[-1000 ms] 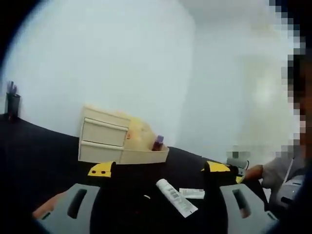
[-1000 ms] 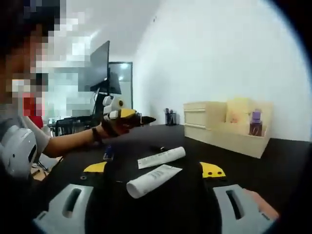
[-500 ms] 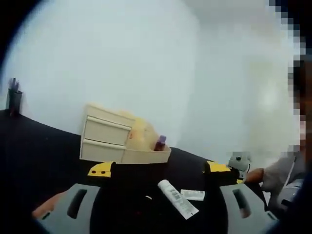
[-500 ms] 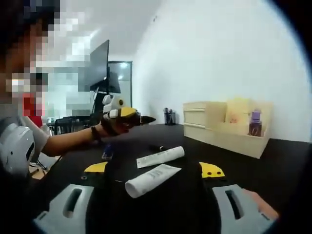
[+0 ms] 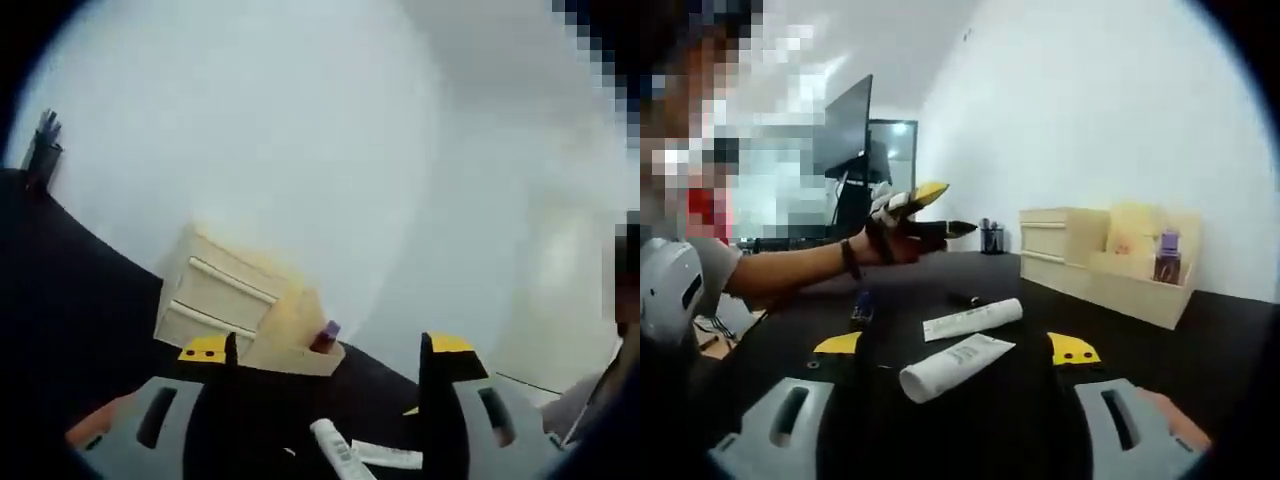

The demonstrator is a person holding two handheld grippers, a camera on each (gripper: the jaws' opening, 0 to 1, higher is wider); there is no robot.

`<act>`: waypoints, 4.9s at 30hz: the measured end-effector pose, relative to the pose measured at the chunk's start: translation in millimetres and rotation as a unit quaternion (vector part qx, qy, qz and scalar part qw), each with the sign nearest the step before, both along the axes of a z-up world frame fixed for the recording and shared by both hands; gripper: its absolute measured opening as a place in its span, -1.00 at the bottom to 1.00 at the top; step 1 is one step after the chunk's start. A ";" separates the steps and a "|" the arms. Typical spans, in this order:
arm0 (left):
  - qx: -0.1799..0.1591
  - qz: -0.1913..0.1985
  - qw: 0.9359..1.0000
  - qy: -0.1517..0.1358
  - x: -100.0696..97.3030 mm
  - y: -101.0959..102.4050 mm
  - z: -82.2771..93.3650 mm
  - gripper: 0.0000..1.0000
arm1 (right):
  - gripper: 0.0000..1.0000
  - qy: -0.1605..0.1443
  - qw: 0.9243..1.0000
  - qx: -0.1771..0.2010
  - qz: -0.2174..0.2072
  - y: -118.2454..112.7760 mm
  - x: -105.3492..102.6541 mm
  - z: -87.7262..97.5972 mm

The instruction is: Open the drawer, pick up the cosmetic bottles from the table one by one, place them into the drawer, release the gripper, close the drawer, and move the gripper away

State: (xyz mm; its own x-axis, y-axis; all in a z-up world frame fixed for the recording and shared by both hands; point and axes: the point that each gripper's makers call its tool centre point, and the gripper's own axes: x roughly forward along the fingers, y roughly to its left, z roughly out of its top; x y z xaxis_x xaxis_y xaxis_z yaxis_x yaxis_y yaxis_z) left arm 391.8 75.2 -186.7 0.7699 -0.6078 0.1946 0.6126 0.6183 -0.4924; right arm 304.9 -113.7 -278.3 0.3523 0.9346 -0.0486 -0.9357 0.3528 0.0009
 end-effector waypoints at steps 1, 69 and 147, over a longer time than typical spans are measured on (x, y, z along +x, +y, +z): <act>-0.001 -0.001 1.000 -0.002 2.3 -1.4 4.0 0.37 | 0.31 0.000 1.000 0.000 0.000 -0.1 0.1 -0.1; -0.155 0.062 0.984 0.054 80.2 37.0 -0.9 0.26 | 0.29 -0.004 1.000 -0.002 -0.005 0.9 0.7 -0.3; -0.278 0.055 0.959 0.015 136.0 52.9 -14.6 -0.37 | 0.22 0.033 0.999 0.018 -0.006 -2.3 2.6 1.3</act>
